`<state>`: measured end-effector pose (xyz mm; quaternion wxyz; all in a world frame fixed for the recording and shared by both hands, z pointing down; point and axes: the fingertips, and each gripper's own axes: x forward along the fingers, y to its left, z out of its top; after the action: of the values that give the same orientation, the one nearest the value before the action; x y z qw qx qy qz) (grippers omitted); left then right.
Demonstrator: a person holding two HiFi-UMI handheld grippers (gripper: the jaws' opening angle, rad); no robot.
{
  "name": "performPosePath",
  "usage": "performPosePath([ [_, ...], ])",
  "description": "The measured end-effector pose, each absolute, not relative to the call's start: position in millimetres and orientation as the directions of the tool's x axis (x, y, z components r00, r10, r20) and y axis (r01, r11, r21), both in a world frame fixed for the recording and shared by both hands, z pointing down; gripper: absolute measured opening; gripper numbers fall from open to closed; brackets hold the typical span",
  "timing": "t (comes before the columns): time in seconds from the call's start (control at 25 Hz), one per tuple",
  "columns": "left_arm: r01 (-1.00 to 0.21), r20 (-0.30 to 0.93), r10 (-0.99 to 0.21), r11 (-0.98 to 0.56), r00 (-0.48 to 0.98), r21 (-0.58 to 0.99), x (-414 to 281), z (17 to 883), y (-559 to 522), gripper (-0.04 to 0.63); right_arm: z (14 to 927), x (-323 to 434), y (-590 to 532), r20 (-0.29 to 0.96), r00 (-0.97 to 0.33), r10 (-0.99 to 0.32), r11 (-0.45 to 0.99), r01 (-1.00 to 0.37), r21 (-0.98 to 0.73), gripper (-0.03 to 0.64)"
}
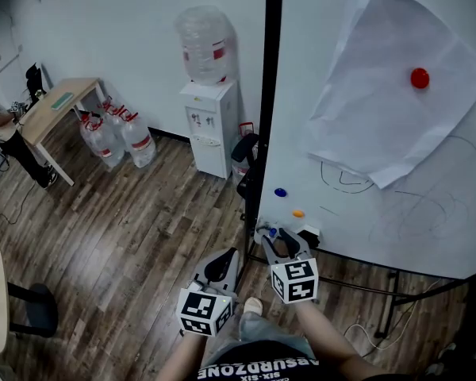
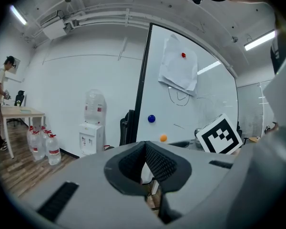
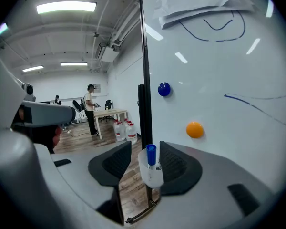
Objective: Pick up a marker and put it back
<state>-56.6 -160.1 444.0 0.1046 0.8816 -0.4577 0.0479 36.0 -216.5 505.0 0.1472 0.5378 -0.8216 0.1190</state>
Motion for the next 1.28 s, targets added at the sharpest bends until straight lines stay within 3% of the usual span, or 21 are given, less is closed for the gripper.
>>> performPosePath([
  [0.44, -0.813, 0.185, -0.792, -0.562, 0.582, 0.153, -53, 450, -174, 0.008, 534, 36, -234, 0.437, -0.368, -0.821, 0.395, -0.918, -0.031, 0.162],
  [0.88, -0.818, 0.176, -0.799, -0.554, 0.575, 0.156, -53, 449, -185, 0.008, 546, 38, -238, 0.478, -0.358, -0.802, 0.398, -0.917, -0.019, 0.077],
  [1.28, -0.822, 0.184, -0.802, -0.546, 0.568, 0.159, -55, 454, -186, 0.008, 546, 38, -238, 0.472, -0.366, -0.802, 0.404, -0.915, -0.023, 0.075],
])
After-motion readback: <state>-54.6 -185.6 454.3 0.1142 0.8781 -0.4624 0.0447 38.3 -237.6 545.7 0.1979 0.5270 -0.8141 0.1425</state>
